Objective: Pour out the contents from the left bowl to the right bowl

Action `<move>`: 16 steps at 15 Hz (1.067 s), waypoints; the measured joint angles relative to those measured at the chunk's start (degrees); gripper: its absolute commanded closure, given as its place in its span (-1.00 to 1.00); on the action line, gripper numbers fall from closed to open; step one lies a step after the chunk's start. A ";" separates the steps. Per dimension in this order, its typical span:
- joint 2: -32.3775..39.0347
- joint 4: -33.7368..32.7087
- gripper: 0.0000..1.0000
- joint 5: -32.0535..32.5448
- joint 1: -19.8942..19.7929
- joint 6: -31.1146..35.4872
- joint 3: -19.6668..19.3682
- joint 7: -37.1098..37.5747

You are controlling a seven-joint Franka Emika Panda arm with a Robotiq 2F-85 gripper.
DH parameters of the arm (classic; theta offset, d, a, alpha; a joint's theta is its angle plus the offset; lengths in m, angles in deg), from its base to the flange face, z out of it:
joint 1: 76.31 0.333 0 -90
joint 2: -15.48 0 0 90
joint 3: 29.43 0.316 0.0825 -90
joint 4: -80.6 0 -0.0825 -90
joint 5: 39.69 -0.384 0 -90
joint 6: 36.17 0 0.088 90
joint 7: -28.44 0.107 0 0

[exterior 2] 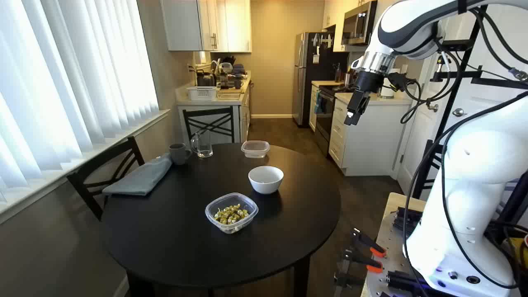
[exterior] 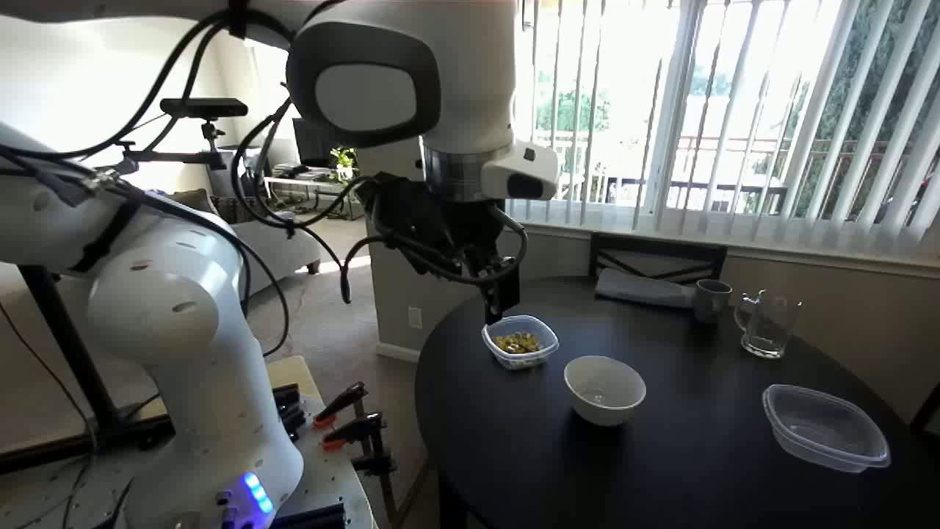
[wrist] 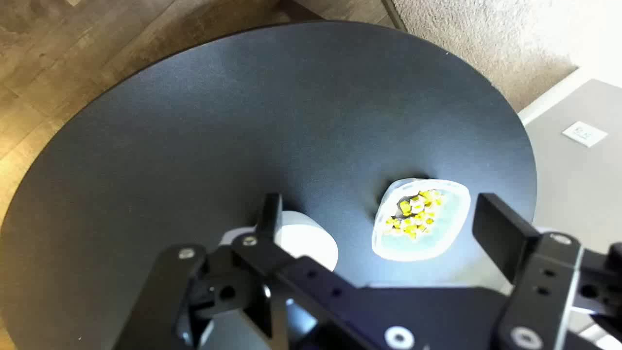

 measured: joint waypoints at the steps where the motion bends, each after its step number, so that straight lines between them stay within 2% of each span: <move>1: 0.00 0.00 -1.00 0.00 0.00 0.00 0.00 0.00; 6: 0.00 -0.01 -1.00 -0.15 0.00 0.00 0.15 0.00; 8: -0.01 0.08 -1.00 -1.10 0.73 1.35 2.04 0.21; 10: -0.23 1.19 -1.00 -3.96 3.20 5.79 6.80 3.21; 12: -0.10 2.09 -1.00 -6.82 6.95 11.57 13.23 8.87; 16: 4.50 1.81 -1.00 -9.60 12.99 26.59 26.24 25.16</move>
